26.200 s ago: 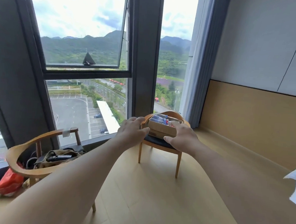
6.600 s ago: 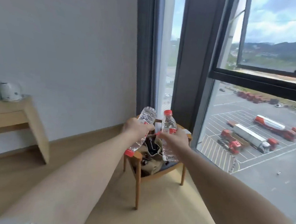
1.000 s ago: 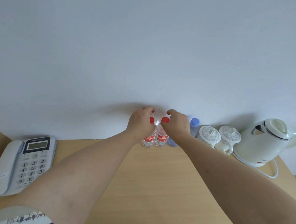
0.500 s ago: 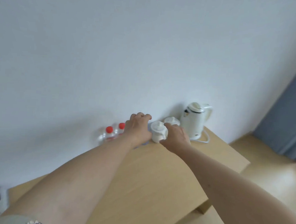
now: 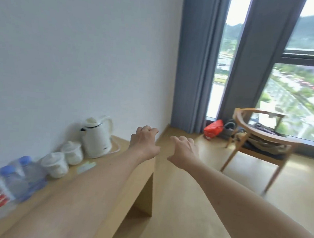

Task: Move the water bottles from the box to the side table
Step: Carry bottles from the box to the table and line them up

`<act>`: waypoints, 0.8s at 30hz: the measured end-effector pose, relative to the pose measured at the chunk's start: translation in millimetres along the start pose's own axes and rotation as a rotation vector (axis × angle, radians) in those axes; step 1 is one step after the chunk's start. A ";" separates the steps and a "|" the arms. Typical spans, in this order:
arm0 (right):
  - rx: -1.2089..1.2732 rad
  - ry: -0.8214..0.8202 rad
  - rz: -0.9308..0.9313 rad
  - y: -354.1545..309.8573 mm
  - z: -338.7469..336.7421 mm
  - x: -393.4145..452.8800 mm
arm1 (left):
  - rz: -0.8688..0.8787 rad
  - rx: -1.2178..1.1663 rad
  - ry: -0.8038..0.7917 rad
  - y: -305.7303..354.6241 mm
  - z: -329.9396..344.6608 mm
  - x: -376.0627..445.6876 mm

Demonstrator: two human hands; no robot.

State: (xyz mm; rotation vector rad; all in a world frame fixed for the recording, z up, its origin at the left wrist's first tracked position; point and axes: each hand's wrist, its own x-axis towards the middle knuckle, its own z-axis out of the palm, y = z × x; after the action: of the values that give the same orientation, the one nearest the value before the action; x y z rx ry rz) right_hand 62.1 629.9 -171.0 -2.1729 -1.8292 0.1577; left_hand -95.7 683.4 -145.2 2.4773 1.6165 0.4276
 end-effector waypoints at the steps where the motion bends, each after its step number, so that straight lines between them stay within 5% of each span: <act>1: -0.014 0.008 0.034 31.0 -10.8 -3.2 | 0.036 -0.007 -0.009 30.4 11.1 10.1; 11: -0.115 0.037 0.419 303.5 -107.1 -61.0 | 0.395 -0.075 -0.122 328.5 111.3 65.3; 24: -0.098 0.104 0.915 555.0 -161.8 -128.3 | 0.828 -0.056 -0.311 610.3 237.2 106.1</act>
State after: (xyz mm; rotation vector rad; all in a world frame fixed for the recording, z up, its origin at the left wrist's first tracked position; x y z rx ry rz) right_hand 606.4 397.8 -193.4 -2.8490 -0.6809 0.1361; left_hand 550.5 538.6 -182.8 2.8771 0.4132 0.1460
